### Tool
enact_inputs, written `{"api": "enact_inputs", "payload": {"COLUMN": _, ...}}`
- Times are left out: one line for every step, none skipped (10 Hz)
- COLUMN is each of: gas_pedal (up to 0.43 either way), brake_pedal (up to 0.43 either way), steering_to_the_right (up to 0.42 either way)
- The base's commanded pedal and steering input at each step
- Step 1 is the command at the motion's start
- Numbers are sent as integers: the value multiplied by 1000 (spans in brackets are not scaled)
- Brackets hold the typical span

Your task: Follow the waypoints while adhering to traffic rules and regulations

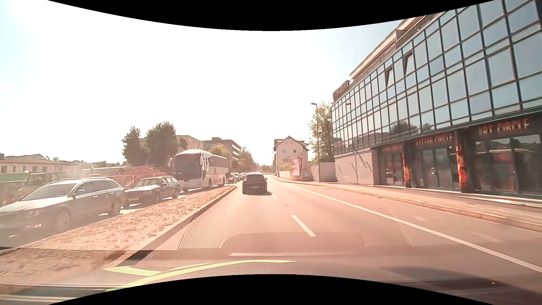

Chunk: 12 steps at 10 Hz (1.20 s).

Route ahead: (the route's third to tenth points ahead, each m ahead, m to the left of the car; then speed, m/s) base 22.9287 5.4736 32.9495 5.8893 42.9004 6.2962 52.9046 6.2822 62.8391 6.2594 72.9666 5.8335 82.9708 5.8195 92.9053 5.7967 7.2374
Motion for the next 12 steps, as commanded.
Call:
{"api": "enact_inputs", "payload": {"gas_pedal": 157, "brake_pedal": 0, "steering_to_the_right": -77}}
{"api": "enact_inputs", "payload": {"gas_pedal": 157, "brake_pedal": 0, "steering_to_the_right": -67}}
{"api": "enact_inputs", "payload": {"gas_pedal": 157, "brake_pedal": 0, "steering_to_the_right": -54}}
{"api": "enact_inputs", "payload": {"gas_pedal": 157, "brake_pedal": 0, "steering_to_the_right": -41}}
{"api": "enact_inputs", "payload": {"gas_pedal": 157, "brake_pedal": 0, "steering_to_the_right": -30}}
{"api": "enact_inputs", "payload": {"gas_pedal": 157, "brake_pedal": 0, "steering_to_the_right": -23}}
{"api": "enact_inputs", "payload": {"gas_pedal": 157, "brake_pedal": 0, "steering_to_the_right": -15}}
{"api": "enact_inputs", "payload": {"gas_pedal": 157, "brake_pedal": 0, "steering_to_the_right": -9}}
{"api": "enact_inputs", "payload": {"gas_pedal": 157, "brake_pedal": 0, "steering_to_the_right": -5}}
{"api": "enact_inputs", "payload": {"gas_pedal": 157, "brake_pedal": 0, "steering_to_the_right": -5}}
{"api": "enact_inputs", "payload": {"gas_pedal": 157, "brake_pedal": 0, "steering_to_the_right": -4}}
{"api": "enact_inputs", "payload": {"gas_pedal": 157, "brake_pedal": 0, "steering_to_the_right": -3}}
